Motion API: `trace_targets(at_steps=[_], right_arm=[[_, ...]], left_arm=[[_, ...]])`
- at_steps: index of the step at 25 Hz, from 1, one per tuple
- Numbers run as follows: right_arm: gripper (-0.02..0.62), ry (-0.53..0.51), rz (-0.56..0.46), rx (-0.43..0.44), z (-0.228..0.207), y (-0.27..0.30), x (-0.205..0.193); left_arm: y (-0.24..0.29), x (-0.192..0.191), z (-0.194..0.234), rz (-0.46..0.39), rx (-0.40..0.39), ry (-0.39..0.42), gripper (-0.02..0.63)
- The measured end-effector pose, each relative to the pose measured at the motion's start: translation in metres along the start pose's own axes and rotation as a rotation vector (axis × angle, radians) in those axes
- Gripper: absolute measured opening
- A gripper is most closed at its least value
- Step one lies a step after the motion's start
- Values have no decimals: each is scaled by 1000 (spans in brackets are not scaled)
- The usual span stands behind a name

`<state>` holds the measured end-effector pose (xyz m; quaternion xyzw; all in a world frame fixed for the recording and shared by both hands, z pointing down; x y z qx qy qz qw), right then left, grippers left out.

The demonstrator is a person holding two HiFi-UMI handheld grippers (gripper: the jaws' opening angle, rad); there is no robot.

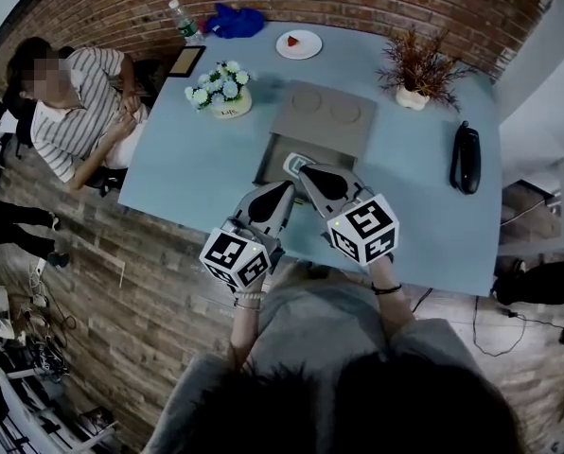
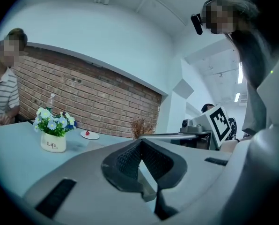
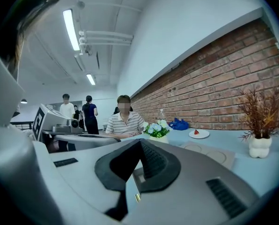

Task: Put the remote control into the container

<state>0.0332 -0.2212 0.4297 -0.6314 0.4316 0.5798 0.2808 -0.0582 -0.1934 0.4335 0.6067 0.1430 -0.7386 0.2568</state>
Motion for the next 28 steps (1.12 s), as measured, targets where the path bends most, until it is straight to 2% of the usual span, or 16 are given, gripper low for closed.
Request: trace_targets(at_steps=[7,28], right_arm=[[-2,-37,23,11,3,0,-2],[-2,-40,35,54,0,6,-13]], left_arm=[[-1,-5,1,-3,7,2,3],[0,-9,2,4,34,4,3]])
Point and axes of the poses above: the fingertips, and each gripper's own axes: y forward along the fingers, z to its left, x out of its top, the point moved 5 cm from there along -y, backward along the fingers, and after that the axes turned 14 degrees about x, right-handed, at the moved point
